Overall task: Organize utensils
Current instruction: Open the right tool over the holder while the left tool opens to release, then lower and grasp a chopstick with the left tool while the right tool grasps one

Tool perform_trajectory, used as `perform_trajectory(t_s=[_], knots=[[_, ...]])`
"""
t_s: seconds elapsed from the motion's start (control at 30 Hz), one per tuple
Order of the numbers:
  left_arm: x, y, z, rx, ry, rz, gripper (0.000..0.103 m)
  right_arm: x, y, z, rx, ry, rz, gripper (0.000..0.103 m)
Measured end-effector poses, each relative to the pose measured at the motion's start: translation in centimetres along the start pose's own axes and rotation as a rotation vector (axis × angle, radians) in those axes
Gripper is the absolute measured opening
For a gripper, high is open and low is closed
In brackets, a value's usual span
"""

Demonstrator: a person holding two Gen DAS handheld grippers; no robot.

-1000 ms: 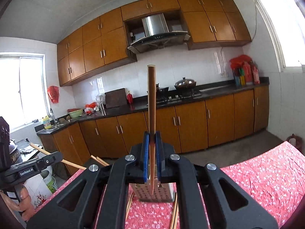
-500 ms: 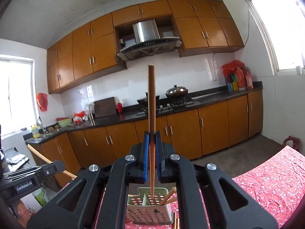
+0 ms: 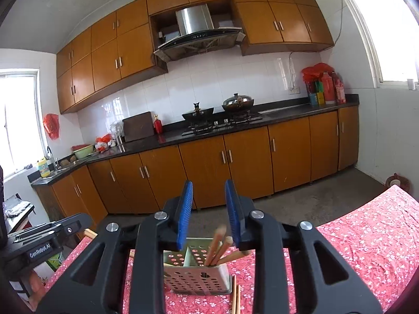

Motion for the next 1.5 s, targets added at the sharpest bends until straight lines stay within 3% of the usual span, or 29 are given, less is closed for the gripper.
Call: perform_trajectory(t_s=[0.2,0.33,0.43,0.53,0.63,0.73,1.0,1.2,1.3,1.43,1.5], knots=[[0.2,-3.2,1.7,0.027,-0.029,-0.046,0.019,1.1,-3.5,-1.5,-0.029,0.011,-0.037,0.027],[-1.9,-5.7,3.4,0.079,-0.020,-0.052,0.021,-1.2,-5.1,-3.9,-0.066,0.027,0.019,0.027],[-5.7,-6.1,5.0,0.108,-0.025,0.000,0.024,-6.1,-4.9,-6.0,-0.101,0.042,0.143,0.027],[-9.6,-5.1,6.2,0.147,-0.007,0.074,0.025,-13.8,-3.6,-7.2,-0.110,0.050,0.337,0.027],[-14.5,-3.5,7.2,0.153,-0.012,0.181,0.025,-20.1,-2.6,-6.7,-0.055,0.088,0.504,0.021],[-17.7,-2.6,7.5,0.147,-0.023,0.246,0.025,-23.8,-2.1,-5.5,-0.016,0.094,0.596,0.018],[-22.0,-1.8,7.6,0.098,-0.068,0.326,0.025,-26.5,-0.9,-3.6,-0.002,0.038,0.668,0.018],[-22.9,-1.1,6.9,0.078,-0.059,0.354,0.025,-27.5,-1.0,-4.6,-0.034,0.003,0.676,0.008],[-23.6,-0.7,6.4,0.059,-0.064,0.372,0.025,-27.2,-0.6,-5.7,-0.107,-0.042,0.660,0.008],[-24.5,-0.2,5.7,0.026,-0.071,0.394,0.024,-26.5,-0.2,-8.6,-0.209,0.018,0.642,0.008],[-25.1,0.0,5.3,0.014,-0.064,0.408,0.024,-26.4,-0.2,-9.4,-0.217,0.029,0.640,0.008]])
Point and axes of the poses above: each gripper's, at about its wrist camera, not at the fingertips, and y roughly the way its jaws point, z to its left, x to its top, the point moved 9 cm from there along y, roughly the way its jaws point, and after that the axes turned 3 degrees about -z, right-handed, at the moved point
